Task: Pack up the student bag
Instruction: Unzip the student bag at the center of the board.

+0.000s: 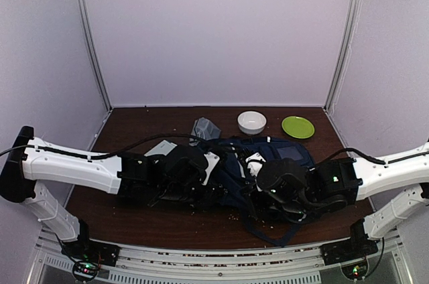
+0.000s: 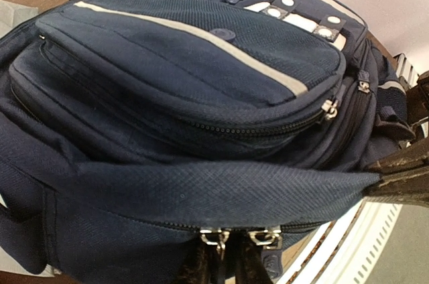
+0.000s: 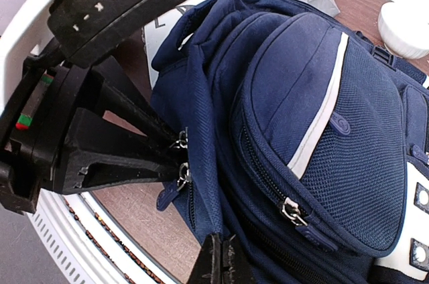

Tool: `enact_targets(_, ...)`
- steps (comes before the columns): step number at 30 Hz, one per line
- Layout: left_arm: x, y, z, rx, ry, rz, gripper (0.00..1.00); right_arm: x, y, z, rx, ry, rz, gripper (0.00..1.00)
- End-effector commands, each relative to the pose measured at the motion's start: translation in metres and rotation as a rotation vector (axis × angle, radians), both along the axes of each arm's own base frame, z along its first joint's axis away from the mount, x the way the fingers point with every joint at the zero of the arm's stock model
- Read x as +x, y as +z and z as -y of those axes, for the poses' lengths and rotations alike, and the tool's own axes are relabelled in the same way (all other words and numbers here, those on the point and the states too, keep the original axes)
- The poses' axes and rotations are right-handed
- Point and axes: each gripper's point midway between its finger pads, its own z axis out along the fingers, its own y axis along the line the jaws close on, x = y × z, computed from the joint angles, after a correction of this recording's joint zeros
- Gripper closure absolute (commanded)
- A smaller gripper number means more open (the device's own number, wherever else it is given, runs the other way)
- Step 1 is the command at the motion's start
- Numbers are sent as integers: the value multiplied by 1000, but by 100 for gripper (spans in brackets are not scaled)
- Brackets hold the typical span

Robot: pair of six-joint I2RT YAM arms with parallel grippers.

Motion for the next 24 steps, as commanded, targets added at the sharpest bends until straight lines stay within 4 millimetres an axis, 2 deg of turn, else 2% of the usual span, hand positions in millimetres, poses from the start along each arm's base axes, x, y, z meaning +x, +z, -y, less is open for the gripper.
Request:
enact_targets(1,4,9,8,-21,4,25,77,0,44,-12,172,0,17,100)
enact_targets(8,6,12,4,-23,24,32,100,0,42,-8,169,-6,16,100)
enact_targets(15,10,13,-5,-1,52,53,100,-2,25,9,73,-6,12,100)
enact_targets(24,18,11,-27,42,106,105,100,-17,-15,45,-78,8,-69,100)
